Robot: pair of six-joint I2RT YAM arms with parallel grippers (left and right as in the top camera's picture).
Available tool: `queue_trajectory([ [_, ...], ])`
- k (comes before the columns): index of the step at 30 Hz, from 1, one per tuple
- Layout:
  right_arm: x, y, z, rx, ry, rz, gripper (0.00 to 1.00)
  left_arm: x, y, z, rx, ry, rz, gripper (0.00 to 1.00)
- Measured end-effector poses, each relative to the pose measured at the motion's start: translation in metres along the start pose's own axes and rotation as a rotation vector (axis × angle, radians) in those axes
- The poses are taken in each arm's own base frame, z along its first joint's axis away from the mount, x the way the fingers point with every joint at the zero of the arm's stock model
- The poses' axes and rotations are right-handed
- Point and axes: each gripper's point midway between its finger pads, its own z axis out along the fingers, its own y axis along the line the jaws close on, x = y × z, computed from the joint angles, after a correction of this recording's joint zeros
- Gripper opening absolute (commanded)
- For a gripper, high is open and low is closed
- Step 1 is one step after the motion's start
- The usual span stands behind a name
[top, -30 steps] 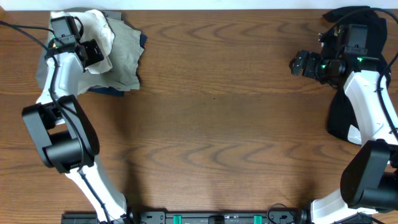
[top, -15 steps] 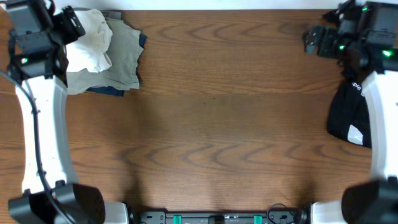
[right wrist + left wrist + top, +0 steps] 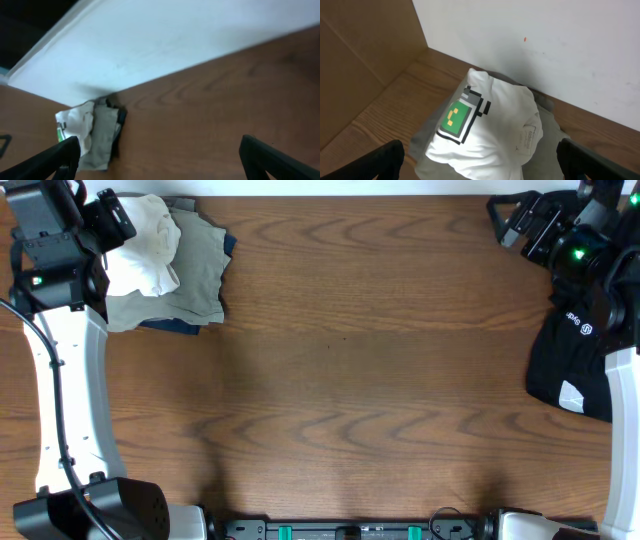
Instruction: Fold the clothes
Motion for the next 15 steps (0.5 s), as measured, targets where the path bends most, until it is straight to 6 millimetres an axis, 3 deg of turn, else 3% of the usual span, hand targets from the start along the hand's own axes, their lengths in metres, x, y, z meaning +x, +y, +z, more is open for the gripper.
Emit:
queue_trajectory([
  [6, 0.046, -0.022, -0.005, 0.083, 0.182, -0.013, 0.99, 0.000, 0.000, 0.000, 0.000, 0.000, 0.000, 0.98],
  [15, 0.034, -0.023, 0.003, 0.077, 0.079, -0.579, 0.99, 0.000, 0.000, 0.000, 0.000, 0.000, 0.000, 0.98],
])
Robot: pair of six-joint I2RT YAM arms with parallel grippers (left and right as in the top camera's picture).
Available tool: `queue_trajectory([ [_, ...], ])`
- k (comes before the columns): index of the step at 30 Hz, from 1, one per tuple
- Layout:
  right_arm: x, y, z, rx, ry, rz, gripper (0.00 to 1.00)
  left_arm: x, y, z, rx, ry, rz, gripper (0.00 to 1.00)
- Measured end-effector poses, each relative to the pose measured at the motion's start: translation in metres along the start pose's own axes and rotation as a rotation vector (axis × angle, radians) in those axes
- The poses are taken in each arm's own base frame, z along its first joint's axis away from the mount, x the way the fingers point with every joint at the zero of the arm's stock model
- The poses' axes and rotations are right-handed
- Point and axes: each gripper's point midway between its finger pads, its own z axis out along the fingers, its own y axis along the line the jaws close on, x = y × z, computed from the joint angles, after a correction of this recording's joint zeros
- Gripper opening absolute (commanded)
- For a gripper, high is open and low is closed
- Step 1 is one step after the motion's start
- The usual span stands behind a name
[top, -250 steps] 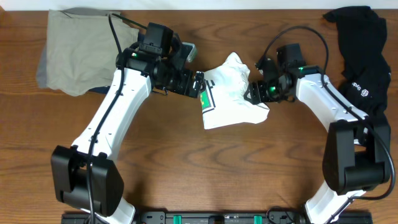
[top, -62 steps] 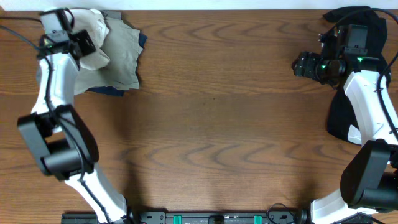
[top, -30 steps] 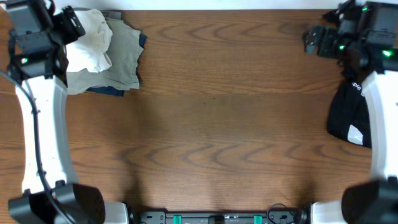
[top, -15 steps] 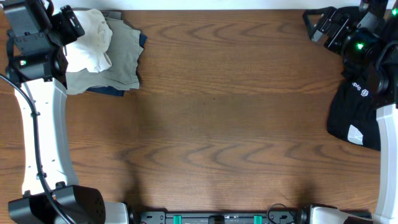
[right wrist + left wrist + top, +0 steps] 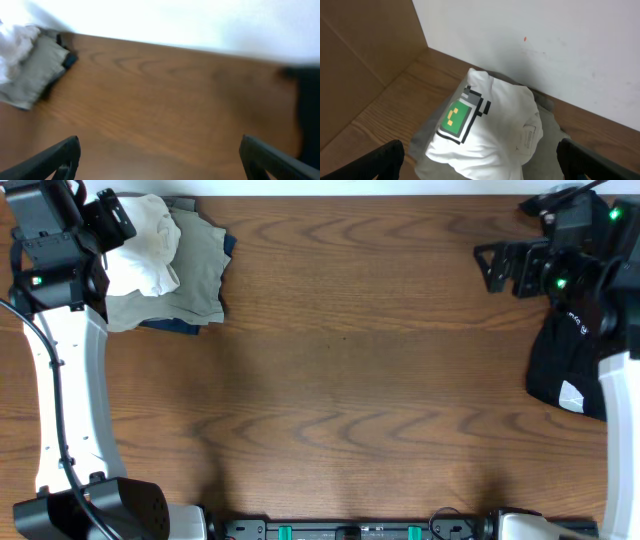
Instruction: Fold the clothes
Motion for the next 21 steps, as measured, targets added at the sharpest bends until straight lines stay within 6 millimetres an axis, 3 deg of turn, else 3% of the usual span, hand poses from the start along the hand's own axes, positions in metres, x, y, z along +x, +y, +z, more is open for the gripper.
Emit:
queue_trajectory([
  [7, 0.034, 0.013, -0.020, 0.063, -0.261, -0.230, 0.99, 0.000, 0.000, 0.000, 0.002, 0.001, 0.000, 0.98],
  [10, 0.065, 0.017, -0.028, 0.086, -0.340, -0.231, 0.99, 0.000, -0.001, 0.000, 0.005, 0.000, 0.000, 0.98],
  [15, 0.139, 0.013, -0.028, 0.141, -0.388, -0.144, 0.99, 0.000, -0.001, 0.000, 0.007, 0.001, 0.000, 0.98],
  [21, 0.190, 0.004, -0.025, 0.207, -0.447, -0.114, 0.99, 0.000, -0.001, 0.000, 0.007, 0.001, 0.000, 0.98],
])
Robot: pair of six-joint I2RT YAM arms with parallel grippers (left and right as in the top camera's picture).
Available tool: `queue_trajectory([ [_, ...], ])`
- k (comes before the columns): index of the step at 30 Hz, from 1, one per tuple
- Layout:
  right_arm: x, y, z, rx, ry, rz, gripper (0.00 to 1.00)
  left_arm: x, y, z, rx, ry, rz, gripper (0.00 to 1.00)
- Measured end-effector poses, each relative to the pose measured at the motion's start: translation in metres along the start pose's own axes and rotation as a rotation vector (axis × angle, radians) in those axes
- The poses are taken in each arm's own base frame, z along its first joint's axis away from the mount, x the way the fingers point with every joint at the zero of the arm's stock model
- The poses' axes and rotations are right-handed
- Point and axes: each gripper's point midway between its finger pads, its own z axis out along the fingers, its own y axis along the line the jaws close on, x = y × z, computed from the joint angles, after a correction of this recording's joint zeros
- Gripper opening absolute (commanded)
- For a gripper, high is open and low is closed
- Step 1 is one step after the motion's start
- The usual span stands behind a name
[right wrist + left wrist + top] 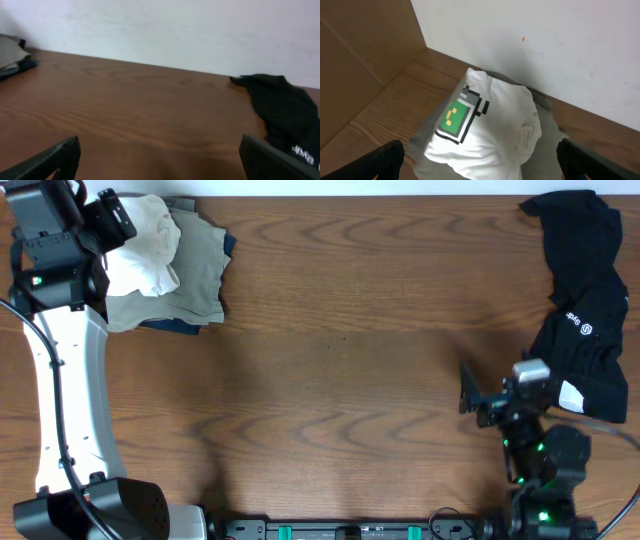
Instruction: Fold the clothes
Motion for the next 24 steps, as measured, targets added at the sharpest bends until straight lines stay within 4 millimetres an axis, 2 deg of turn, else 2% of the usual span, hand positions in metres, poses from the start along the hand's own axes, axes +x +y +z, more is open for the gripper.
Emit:
queue_trajectory([
  [6, 0.035, -0.002, -0.005, 0.034, -0.018, 0.006, 0.99, 0.000, 0.000, 0.000, 0.000, 0.001, 0.000, 0.98],
  [11, 0.040, -0.006, -0.010, 0.064, -0.011, 0.007, 0.99, 0.000, 0.000, 0.000, 0.000, 0.000, 0.000, 0.98],
  [14, 0.052, -0.008, -0.013, 0.080, 0.034, 0.015, 0.99, 0.000, 0.000, 0.000, 0.000, 0.000, 0.000, 0.98],
  [20, 0.027, -0.010, -0.020, 0.097, -0.072, -0.004, 0.99, 0.000, 0.000, 0.000, 0.000, 0.001, 0.000, 0.98],
  [24, 0.028, -0.010, -0.020, 0.099, -0.071, -0.004, 0.99, 0.000, 0.000, 0.000, 0.000, 0.000, 0.000, 0.98],
])
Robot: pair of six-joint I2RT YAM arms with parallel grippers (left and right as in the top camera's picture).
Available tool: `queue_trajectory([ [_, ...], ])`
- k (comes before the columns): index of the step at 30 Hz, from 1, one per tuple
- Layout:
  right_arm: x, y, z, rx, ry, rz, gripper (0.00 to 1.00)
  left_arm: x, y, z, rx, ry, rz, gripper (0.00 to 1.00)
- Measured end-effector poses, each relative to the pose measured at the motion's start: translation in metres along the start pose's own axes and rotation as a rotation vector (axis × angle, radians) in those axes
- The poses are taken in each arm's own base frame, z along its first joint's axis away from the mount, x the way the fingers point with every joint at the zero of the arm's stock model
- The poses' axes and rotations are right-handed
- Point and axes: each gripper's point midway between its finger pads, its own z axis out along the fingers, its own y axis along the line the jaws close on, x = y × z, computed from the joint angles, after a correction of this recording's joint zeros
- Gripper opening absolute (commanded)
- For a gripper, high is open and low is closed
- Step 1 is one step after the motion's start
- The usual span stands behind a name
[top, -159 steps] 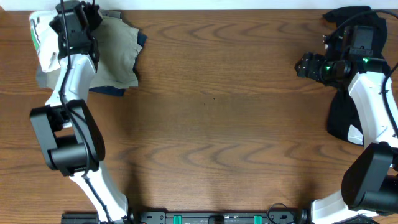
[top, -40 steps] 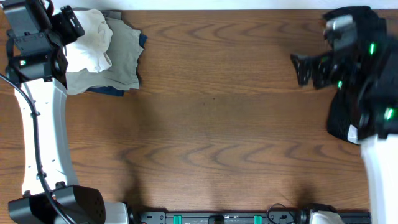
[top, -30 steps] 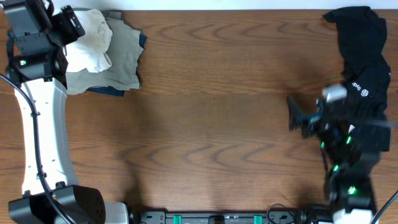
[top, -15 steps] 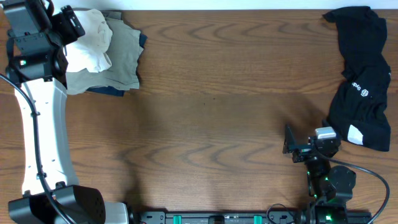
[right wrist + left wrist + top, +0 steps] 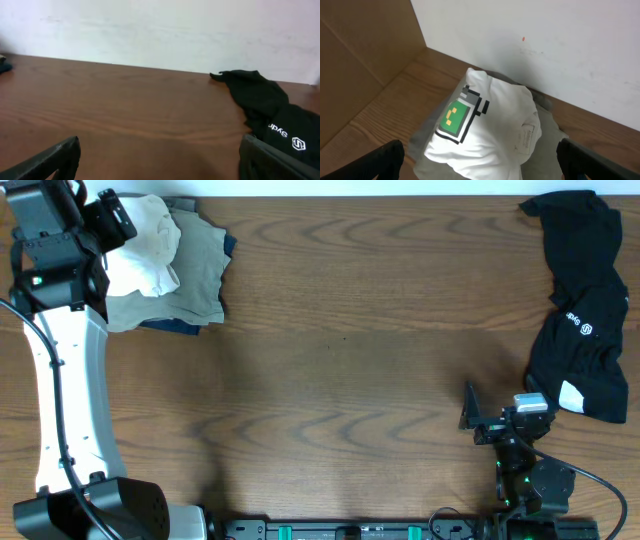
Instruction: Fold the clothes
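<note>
A stack of folded clothes (image 5: pixel 170 265) lies in the far left corner. On top is a white shirt (image 5: pixel 487 125) with a green patch, over a grey garment (image 5: pixel 200 270) and a dark blue one. My left gripper (image 5: pixel 480 172) hovers open over the white shirt, holding nothing. A crumpled black garment (image 5: pixel 585 300) with white logos lies unfolded at the far right, also in the right wrist view (image 5: pixel 272 107). My right gripper (image 5: pixel 490 420) is open and empty near the front right, low over the wood and facing the back wall.
Bare wooden table (image 5: pixel 350 370) spans the space between the stack and the black garment. A white wall (image 5: pixel 160 25) runs along the table's back edge. A brown cardboard panel (image 5: pixel 360 60) stands left of the stack.
My right arm has drawn back a little further toward the front edge, and its camera now sits lower. The left arm, the stack and the black garment have not moved.
My right gripper was open in the far right corner, above the black garment, and shortly after a bit left of there. Then it stood near the front right, leaving the garment uncovered. Now it is slightly nearer the front. The left gripper stayed open over the stack throughout.
</note>
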Motion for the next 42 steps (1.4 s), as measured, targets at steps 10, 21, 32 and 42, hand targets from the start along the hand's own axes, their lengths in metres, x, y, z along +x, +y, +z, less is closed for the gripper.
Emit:
queue_trajectory([
  [10, 0.000, 0.000, 0.000, 0.001, 0.000, 0.000, 0.99, 0.000, 0.000, 0.000, 0.000, 0.000, 0.000, 0.98],
  [21, 0.000, 0.000, 0.000, 0.001, 0.000, 0.000, 0.99, 0.001, 0.000, 0.000, -0.001, 0.004, 0.000, 0.98],
  [32, 0.000, 0.000, 0.000, 0.001, 0.001, 0.000, 0.99, 0.026, -0.005, -0.041, 0.019, 0.087, 0.035, 0.98],
  [42, 0.000, 0.000, 0.000, 0.001, 0.001, 0.000, 0.99, 0.035, -0.028, -0.150, 0.209, -0.186, 0.032, 0.98],
])
